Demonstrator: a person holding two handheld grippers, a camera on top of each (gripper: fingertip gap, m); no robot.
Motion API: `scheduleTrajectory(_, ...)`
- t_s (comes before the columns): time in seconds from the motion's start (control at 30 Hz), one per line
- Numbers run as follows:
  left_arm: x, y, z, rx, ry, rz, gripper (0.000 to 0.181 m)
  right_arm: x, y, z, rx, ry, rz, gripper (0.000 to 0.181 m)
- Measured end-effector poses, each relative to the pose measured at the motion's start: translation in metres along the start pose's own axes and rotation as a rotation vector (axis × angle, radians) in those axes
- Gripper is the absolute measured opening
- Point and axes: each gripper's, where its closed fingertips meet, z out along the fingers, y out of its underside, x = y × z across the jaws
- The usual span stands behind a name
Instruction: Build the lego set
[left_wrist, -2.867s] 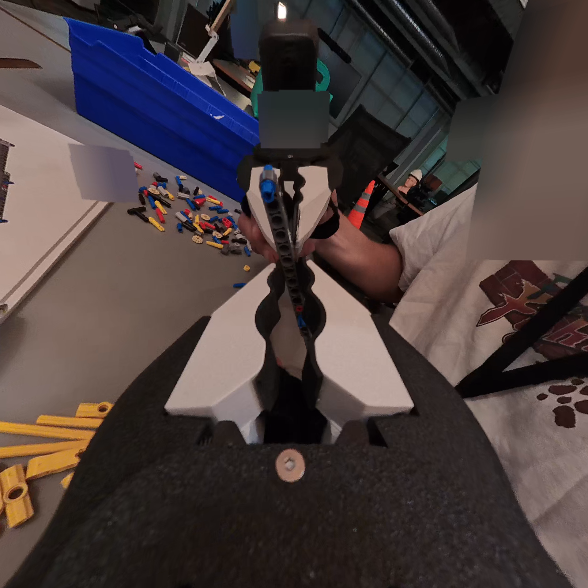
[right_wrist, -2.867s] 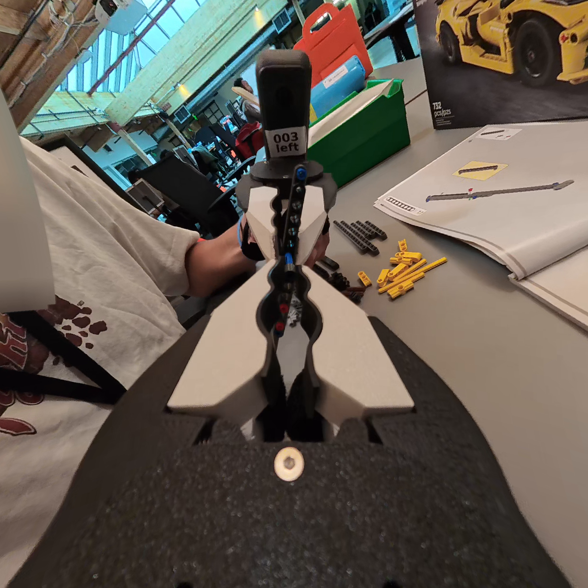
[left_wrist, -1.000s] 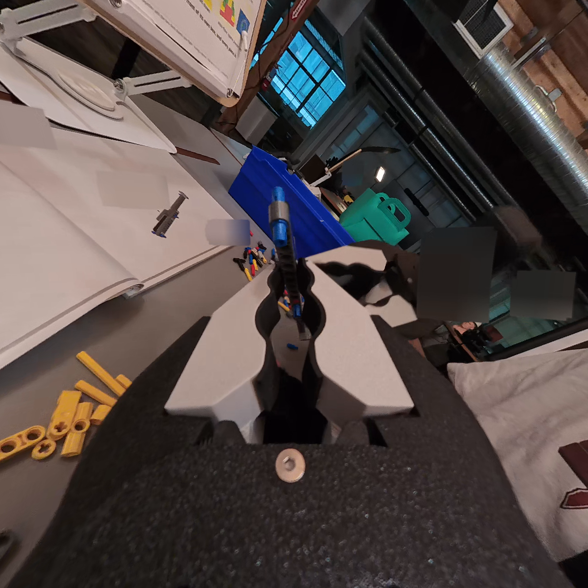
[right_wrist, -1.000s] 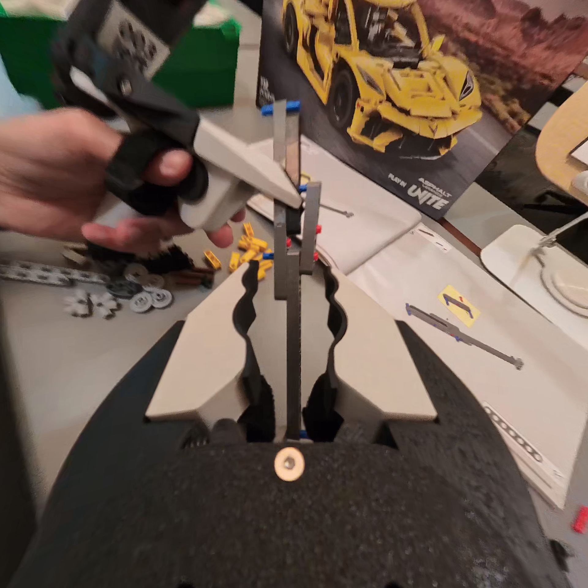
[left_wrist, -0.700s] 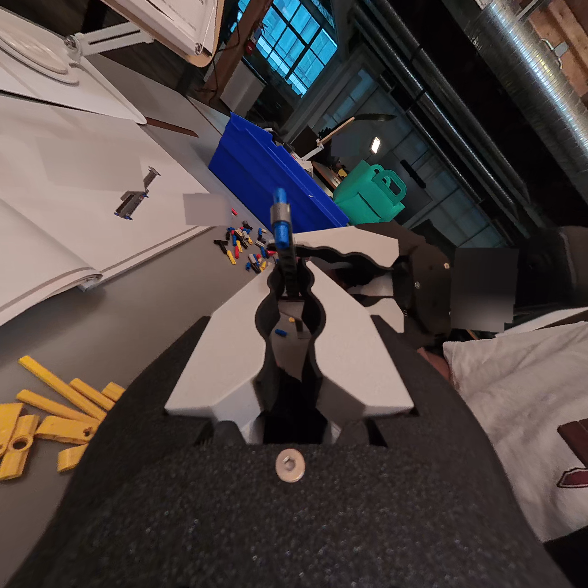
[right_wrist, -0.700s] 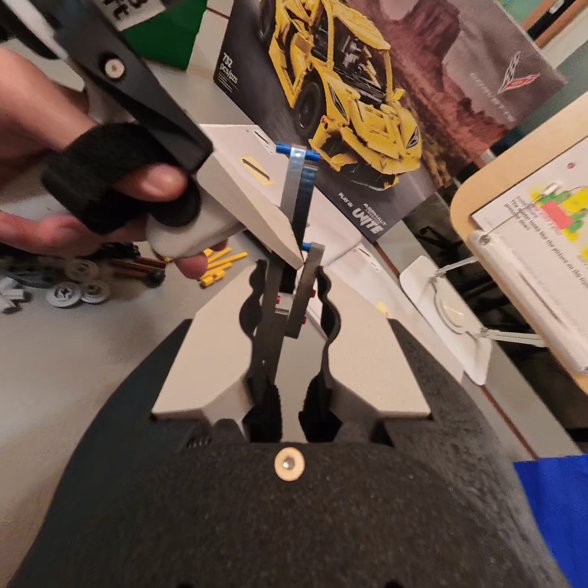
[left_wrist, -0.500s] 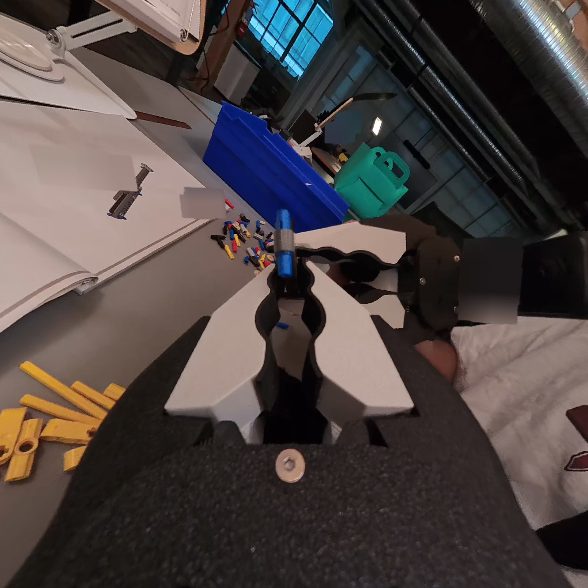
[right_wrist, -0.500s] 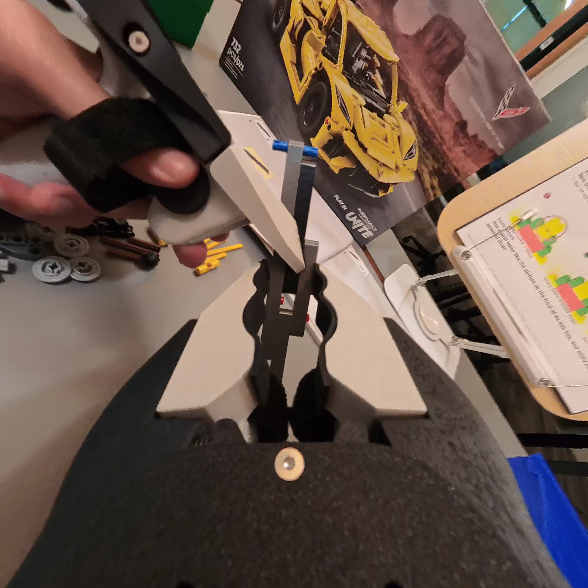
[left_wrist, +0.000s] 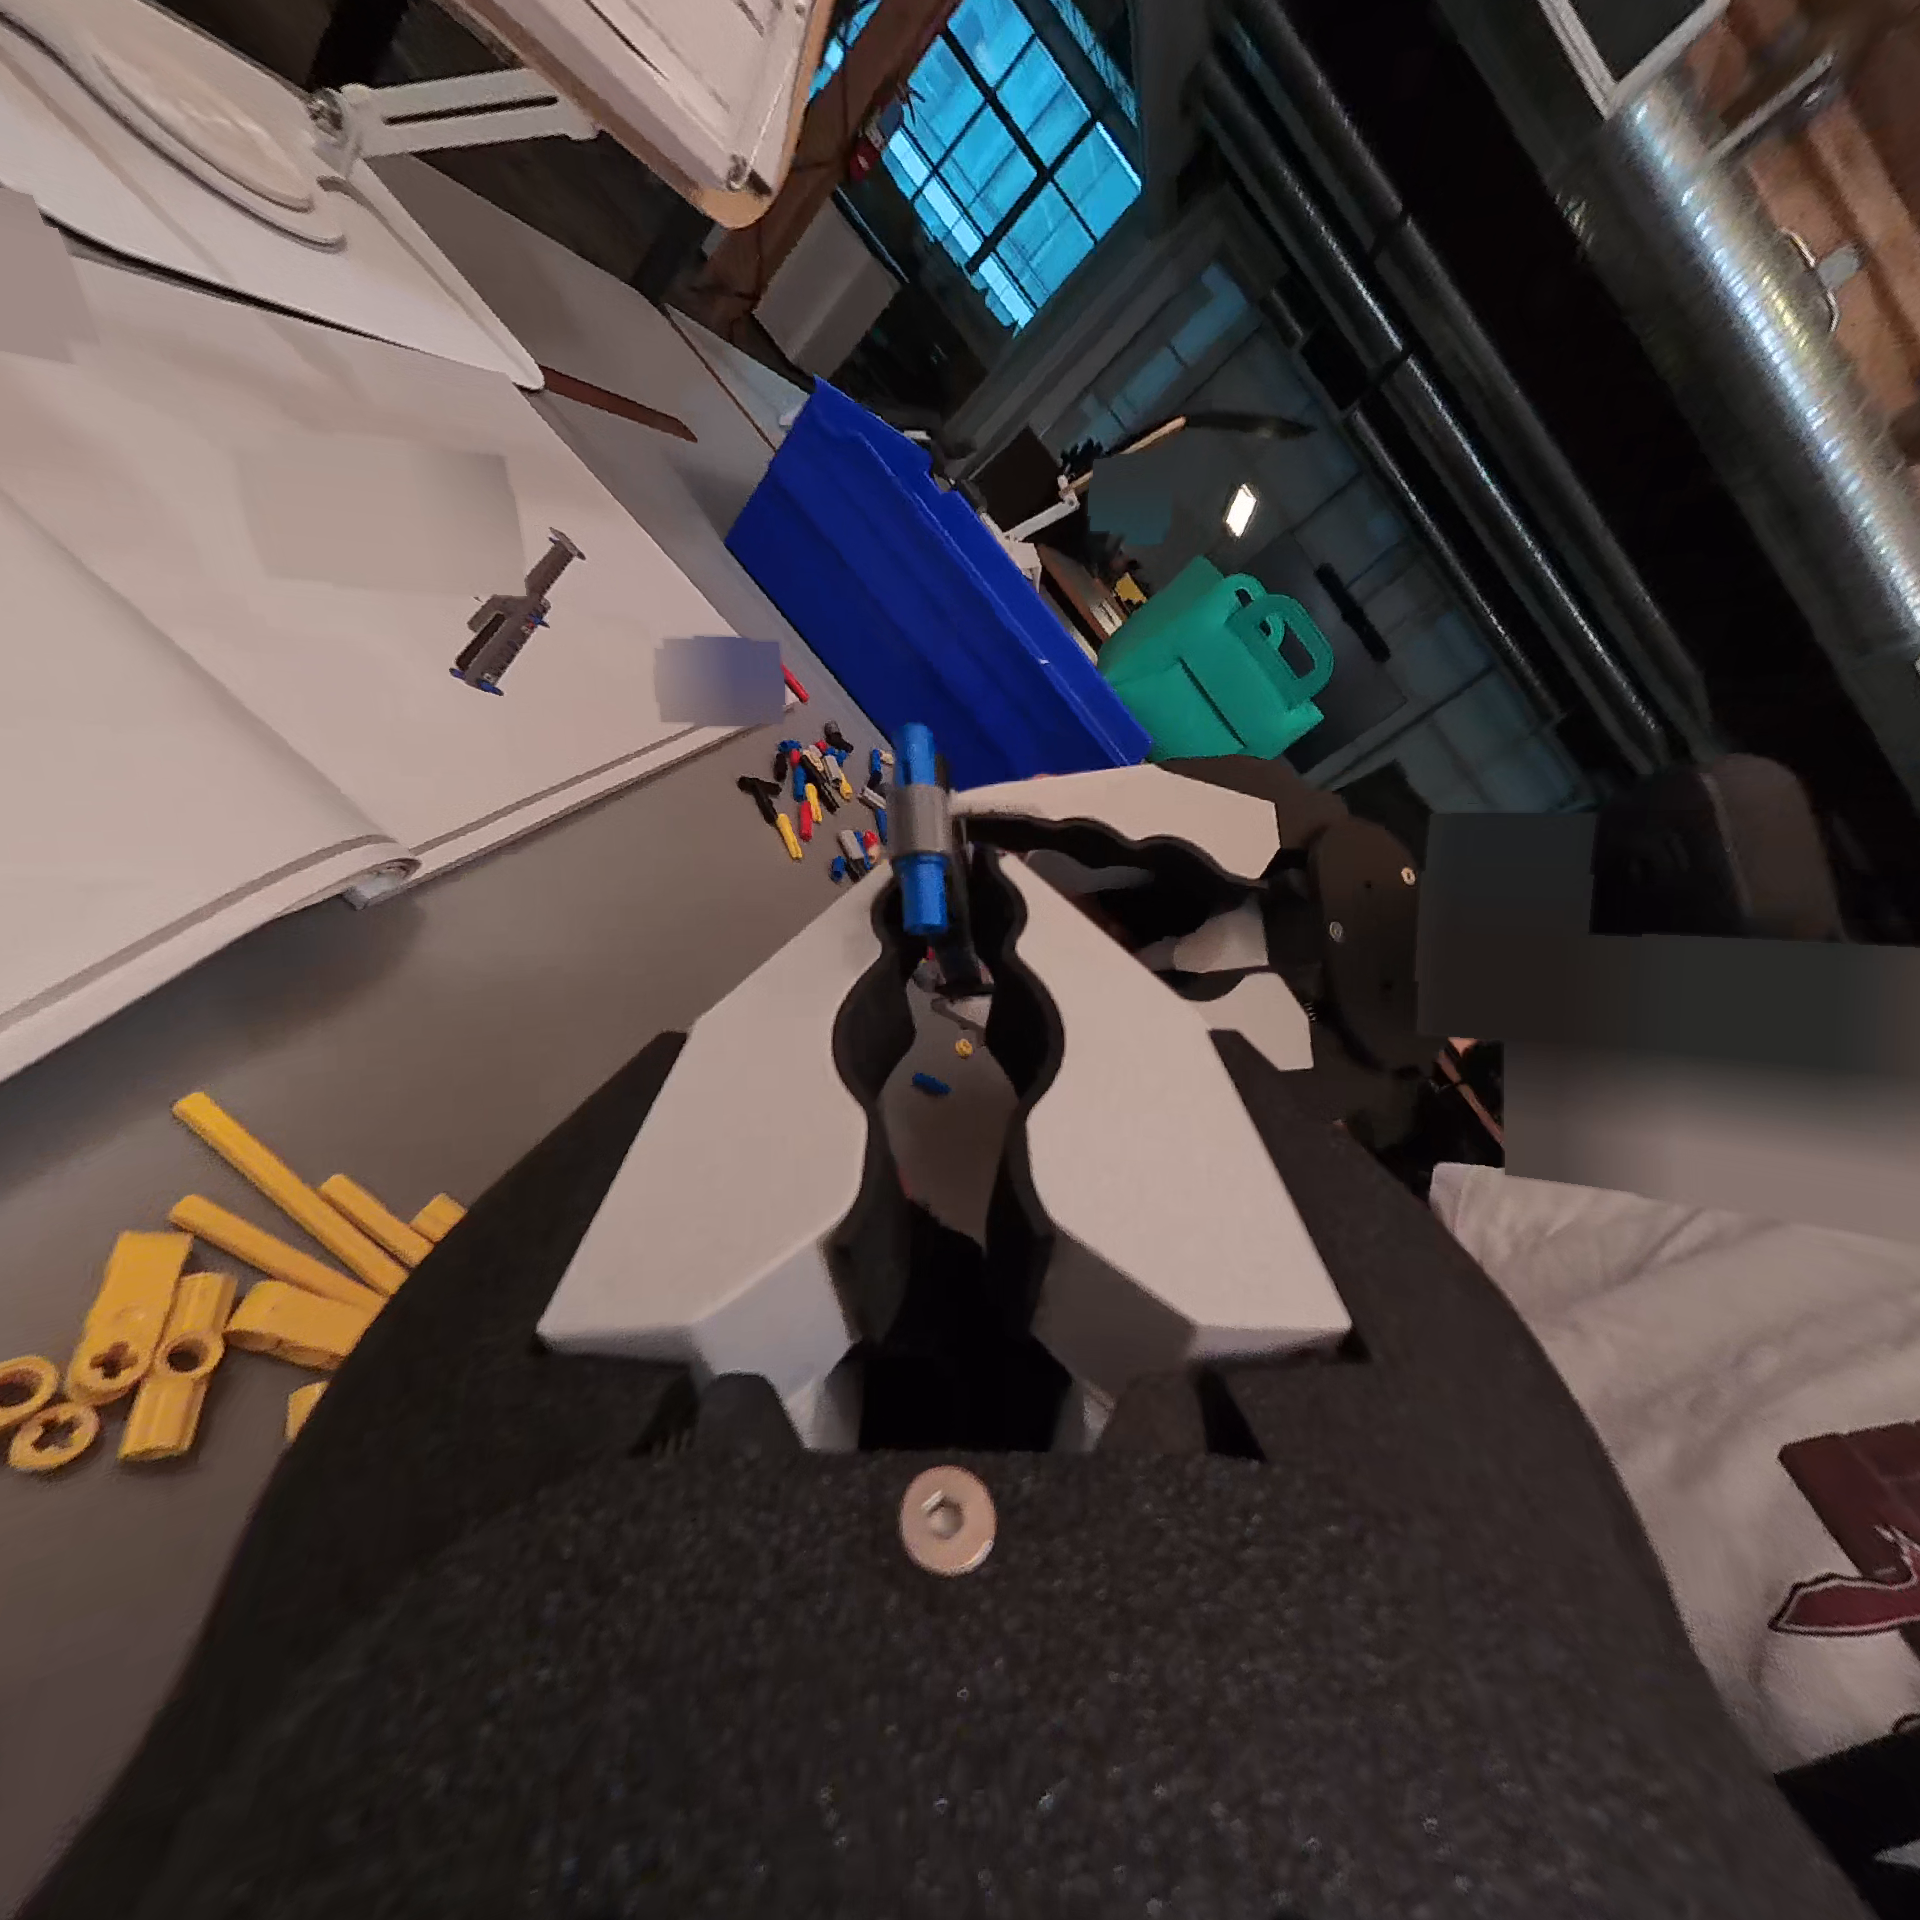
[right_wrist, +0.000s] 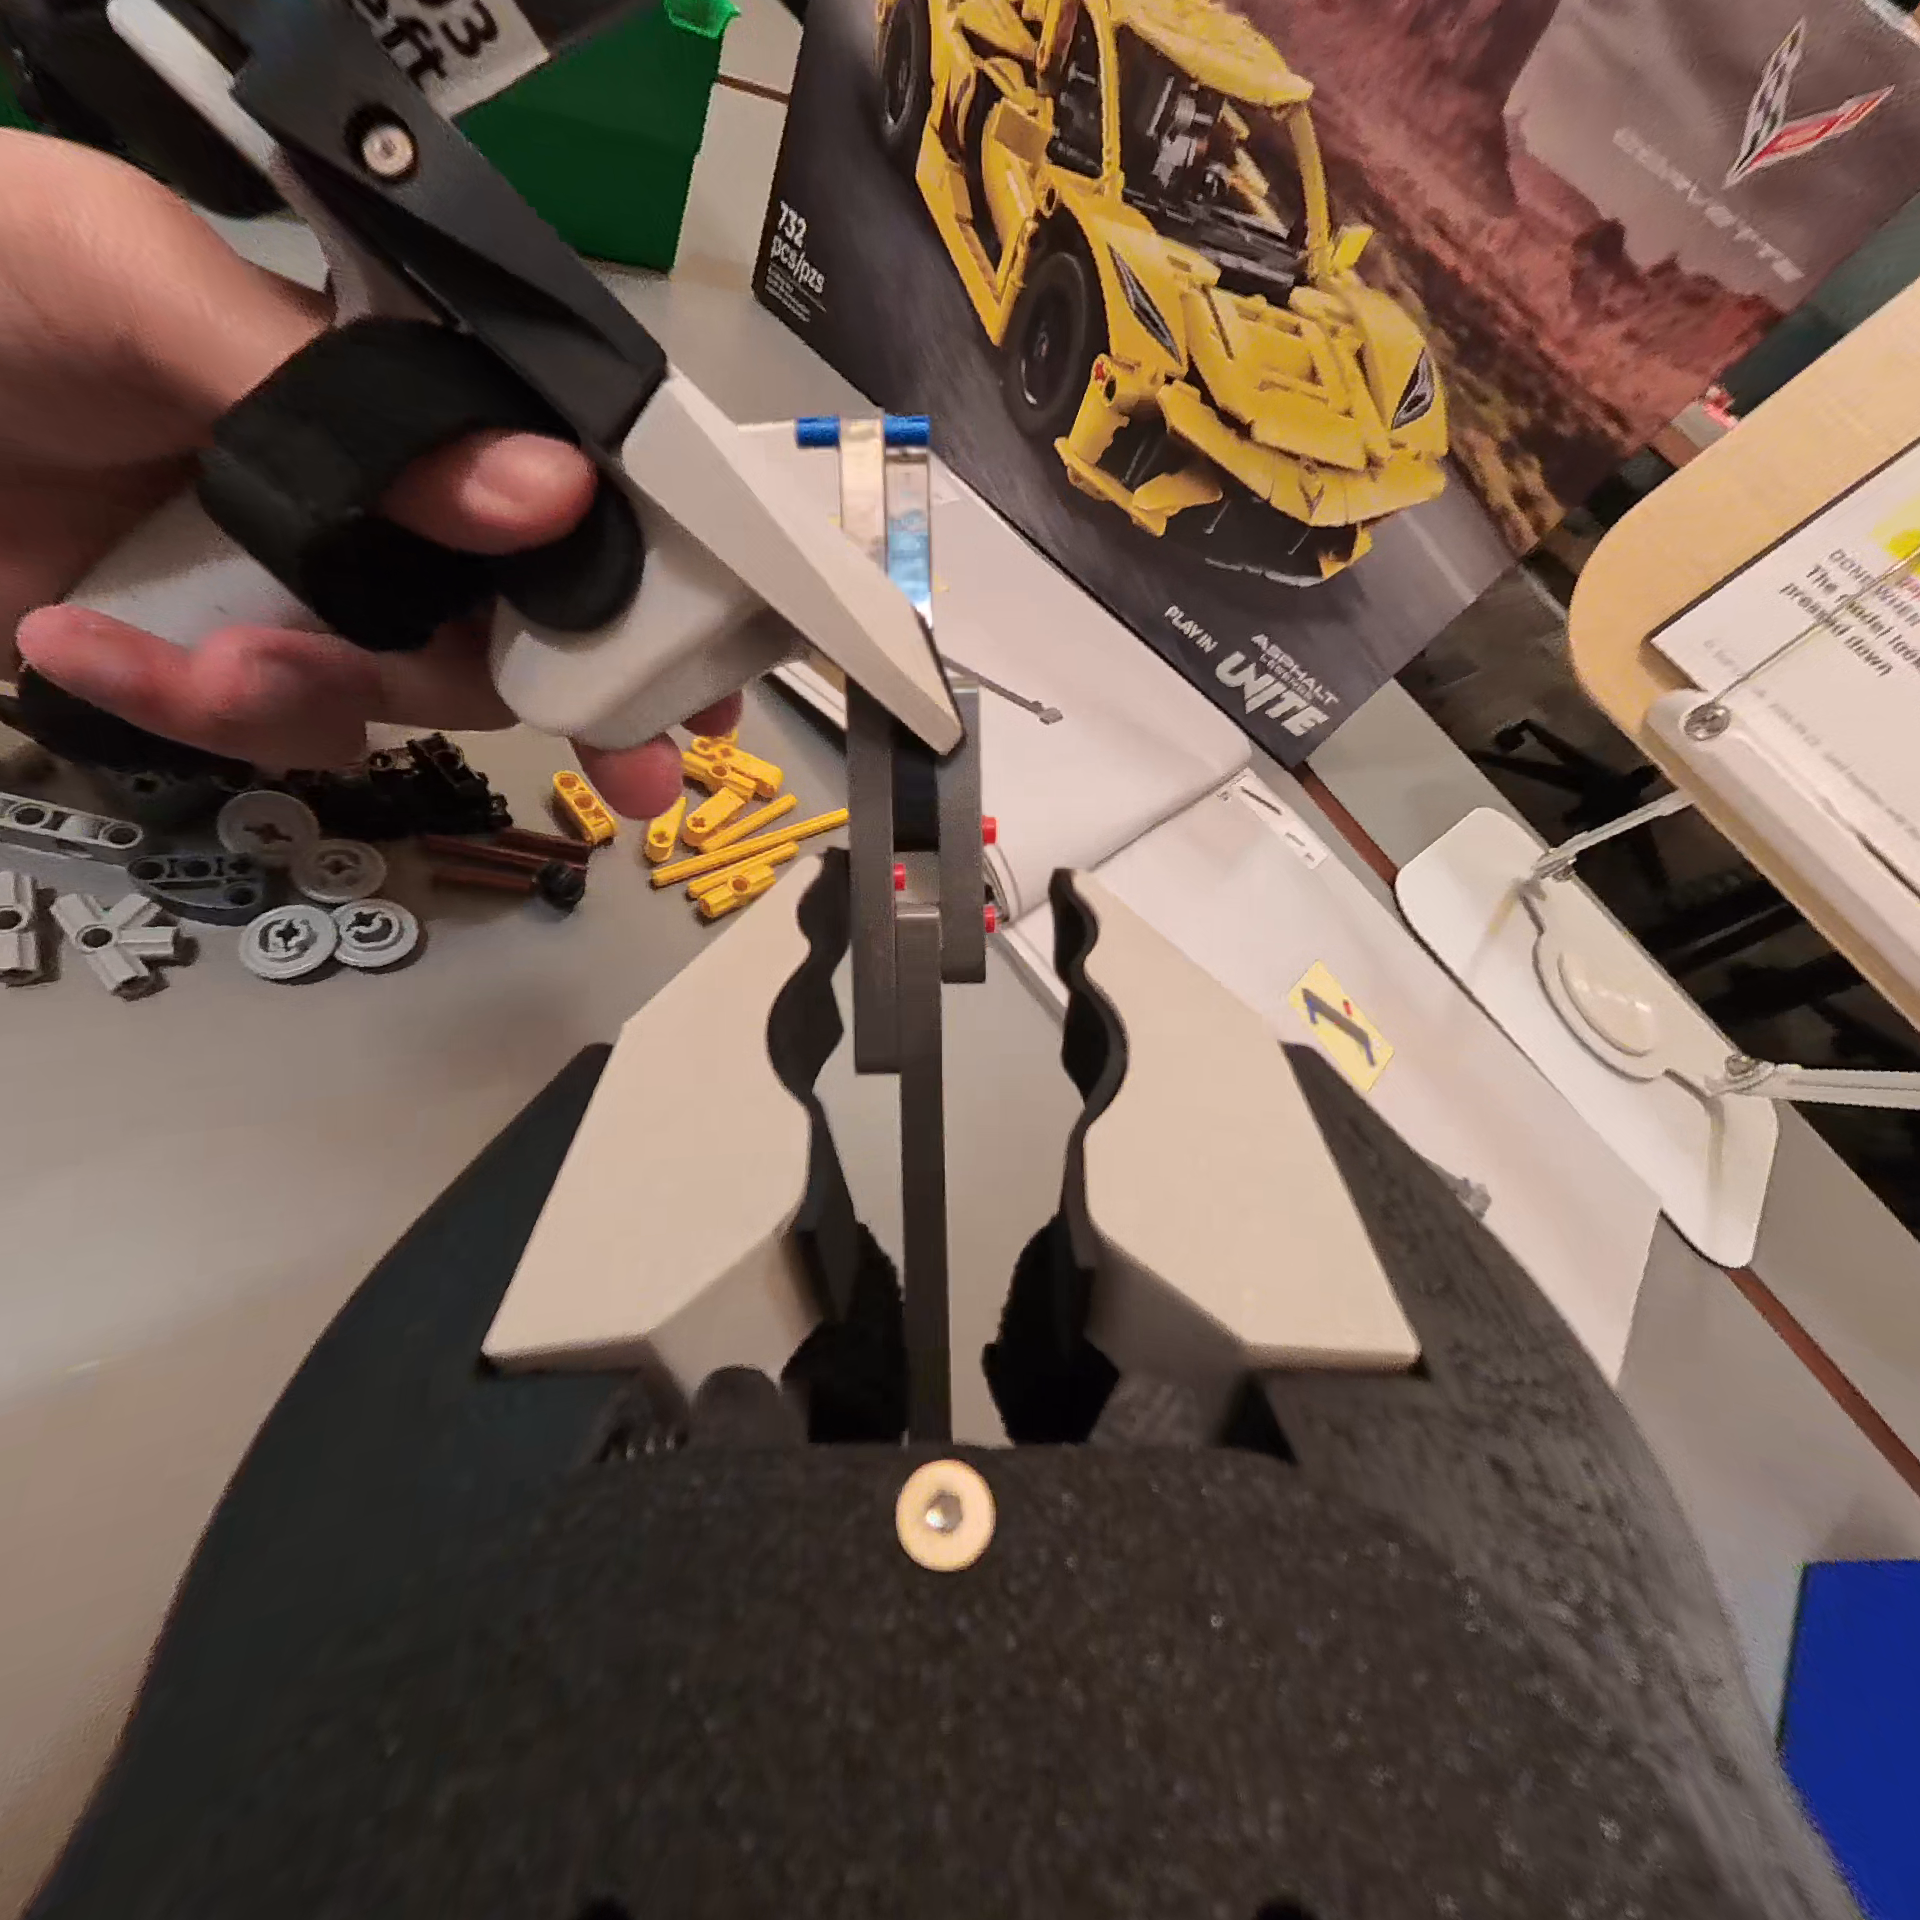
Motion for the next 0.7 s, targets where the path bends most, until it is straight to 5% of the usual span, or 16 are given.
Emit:
scheduleTrajectory(0.13,-0.001,0.001,0.0014,0.009,-0.006,-0.022,0.006,-0.0059,0.0005,0.0025,-0.021,0.007,-0.06,0.025)
scheduleTrajectory(0.7,-0.0033,0.001,0.0023,0.022,-0.024,-0.016,0.006,-0.0004,0.0019,0.0002,0.019,-0.01,-0.016,0.032)
